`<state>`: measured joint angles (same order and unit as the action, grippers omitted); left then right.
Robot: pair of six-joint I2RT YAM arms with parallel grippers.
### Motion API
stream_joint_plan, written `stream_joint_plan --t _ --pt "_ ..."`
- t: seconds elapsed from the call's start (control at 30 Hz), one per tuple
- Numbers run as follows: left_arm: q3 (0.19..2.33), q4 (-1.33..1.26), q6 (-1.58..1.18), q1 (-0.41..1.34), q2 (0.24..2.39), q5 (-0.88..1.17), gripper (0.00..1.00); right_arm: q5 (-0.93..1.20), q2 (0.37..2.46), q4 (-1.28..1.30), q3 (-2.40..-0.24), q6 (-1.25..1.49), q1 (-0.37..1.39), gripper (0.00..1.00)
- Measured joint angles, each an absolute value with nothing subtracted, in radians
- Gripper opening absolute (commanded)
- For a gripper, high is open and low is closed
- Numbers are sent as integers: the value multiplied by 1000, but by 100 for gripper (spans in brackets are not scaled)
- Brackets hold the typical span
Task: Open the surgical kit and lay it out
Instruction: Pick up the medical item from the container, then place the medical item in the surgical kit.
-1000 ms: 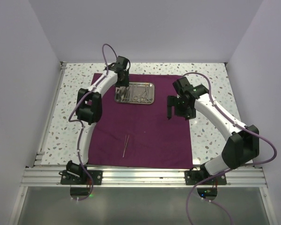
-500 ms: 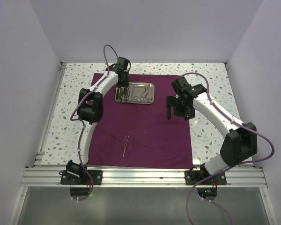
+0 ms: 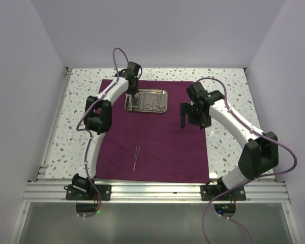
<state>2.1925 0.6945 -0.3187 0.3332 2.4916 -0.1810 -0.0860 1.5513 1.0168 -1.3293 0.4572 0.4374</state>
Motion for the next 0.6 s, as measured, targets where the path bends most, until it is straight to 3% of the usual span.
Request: stream_joint_plan --t 0.2,0.3,0.6 --pt "2195 765 -310 333 2455 -199 0 -65 1554 996 -1333 451 437 89" --pt "2099 777 -321 333 2331 -189 0 -53 1563 984 -1348 450 437 89" --pt "1417 673 -482 457 1686 -157 0 -3 1552 931 -1336 446 437 89"
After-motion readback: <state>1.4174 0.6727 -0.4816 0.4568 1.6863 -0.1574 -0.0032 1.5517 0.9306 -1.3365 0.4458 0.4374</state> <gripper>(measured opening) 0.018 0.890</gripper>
